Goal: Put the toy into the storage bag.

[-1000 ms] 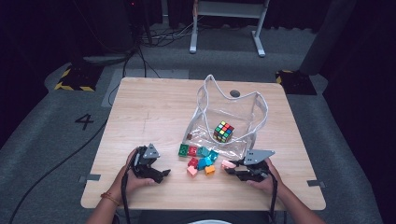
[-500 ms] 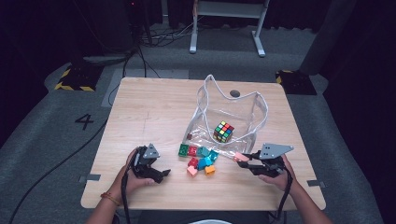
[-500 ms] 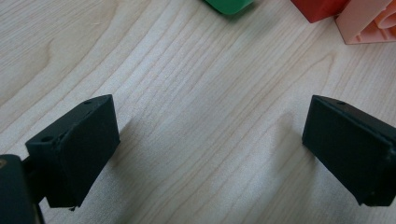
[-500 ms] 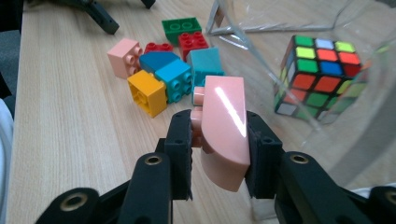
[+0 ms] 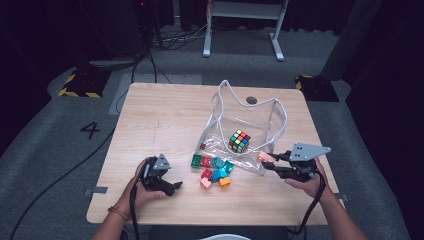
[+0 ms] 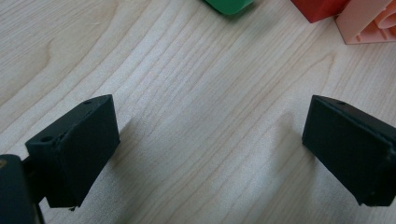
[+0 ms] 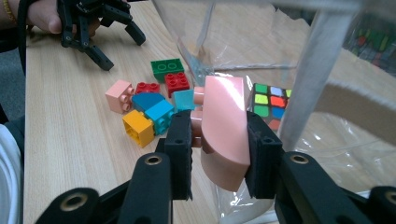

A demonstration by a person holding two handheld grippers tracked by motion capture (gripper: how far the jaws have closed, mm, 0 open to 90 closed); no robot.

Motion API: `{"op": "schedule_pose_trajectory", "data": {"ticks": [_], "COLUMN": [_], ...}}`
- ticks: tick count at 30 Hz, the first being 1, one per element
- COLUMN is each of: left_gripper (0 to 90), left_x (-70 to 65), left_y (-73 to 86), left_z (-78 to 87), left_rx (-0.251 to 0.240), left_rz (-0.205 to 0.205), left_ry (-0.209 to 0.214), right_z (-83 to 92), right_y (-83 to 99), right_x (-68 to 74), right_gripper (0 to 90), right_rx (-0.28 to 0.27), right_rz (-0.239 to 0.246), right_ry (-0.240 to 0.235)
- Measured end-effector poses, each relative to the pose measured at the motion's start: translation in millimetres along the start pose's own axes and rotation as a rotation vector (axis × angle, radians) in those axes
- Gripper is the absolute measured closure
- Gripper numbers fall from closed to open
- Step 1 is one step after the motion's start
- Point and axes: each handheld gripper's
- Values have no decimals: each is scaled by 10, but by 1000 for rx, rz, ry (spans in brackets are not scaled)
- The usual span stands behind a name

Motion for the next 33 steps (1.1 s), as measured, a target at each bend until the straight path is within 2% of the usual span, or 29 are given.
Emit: {"op": "schedule_pose_trajectory", "data": {"ticks": [4,7,13,17,19,23,28,33], "left_gripper": [39,40,40,40,40,40,39,40], "left_x": [0,0,1,0,0,0,1,2], "left_y": [0,0,0,-1,-1,0,0,-1], "left_z": [0,0,0,1,1,1,0,1], "left_rx": [0,0,0,1,1,1,0,1], "left_rz": [0,0,0,0,0,0,0,-1], "left_ry": [0,0,1,1,1,1,1,1], "right_z": [64,109,135,137,160,230,290,275], "right_y": [-119,-213,-362,-388,-390,-435,-528,-638], "right_x": [-44,-74,-127,-77,-51,-25,-79,-134], "right_gripper": [673,672,674,675,675,676,676,675], "right_rx": [-8,-12,5,20,10,-2,-25,-21], "right_rz": [3,5,25,45,54,52,55,60], "right_ry": [-14,-4,-11,-28,-51,-58,-45,-36]}}
Point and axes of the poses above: each handheld gripper's, and its own axes: z roughly backward along the jaws, y roughly out of its underside, x roughly to its left, and after that the axes turned 15 degrees about y, right-handed
